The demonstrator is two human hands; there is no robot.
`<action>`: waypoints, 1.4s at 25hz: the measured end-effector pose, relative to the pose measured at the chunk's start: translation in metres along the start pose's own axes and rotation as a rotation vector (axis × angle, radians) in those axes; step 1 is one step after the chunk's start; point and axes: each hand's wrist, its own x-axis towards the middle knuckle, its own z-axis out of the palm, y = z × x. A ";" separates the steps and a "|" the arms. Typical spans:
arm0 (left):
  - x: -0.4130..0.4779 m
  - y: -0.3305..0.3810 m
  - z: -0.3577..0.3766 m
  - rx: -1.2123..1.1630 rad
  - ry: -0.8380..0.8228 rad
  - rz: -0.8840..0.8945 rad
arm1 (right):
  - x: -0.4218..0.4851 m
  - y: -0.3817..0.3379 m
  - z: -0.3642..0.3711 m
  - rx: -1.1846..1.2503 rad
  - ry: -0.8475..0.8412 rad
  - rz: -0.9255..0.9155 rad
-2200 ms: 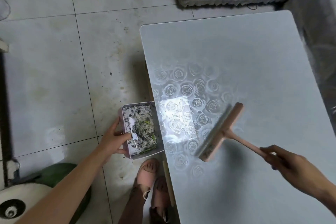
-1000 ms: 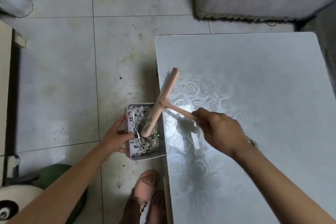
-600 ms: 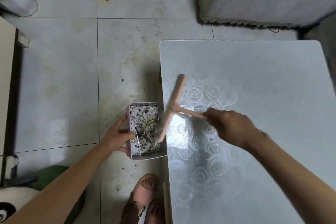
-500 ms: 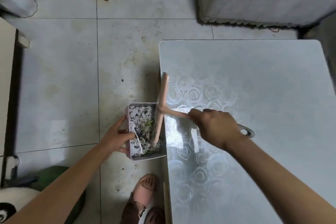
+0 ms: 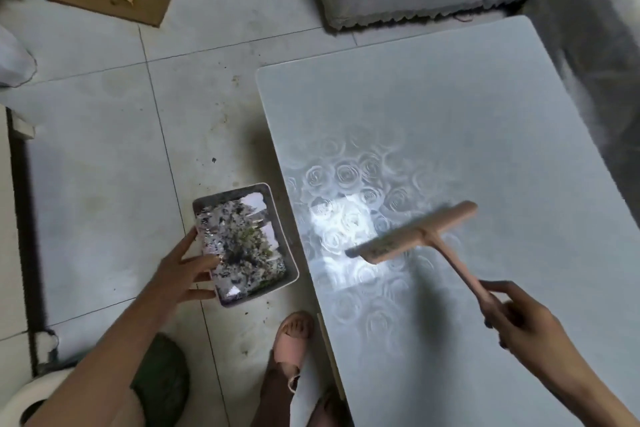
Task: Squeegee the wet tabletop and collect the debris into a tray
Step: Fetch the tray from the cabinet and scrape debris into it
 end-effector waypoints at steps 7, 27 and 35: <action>-0.095 -0.022 0.020 0.075 -0.150 0.031 | -0.129 0.134 0.002 0.016 -0.069 0.139; -0.188 -0.093 0.167 0.344 -0.285 0.049 | -0.116 0.136 0.098 -0.055 -0.014 -0.106; -0.176 -0.071 0.173 0.334 -0.268 0.052 | -0.203 0.252 0.028 -0.071 -0.006 -0.035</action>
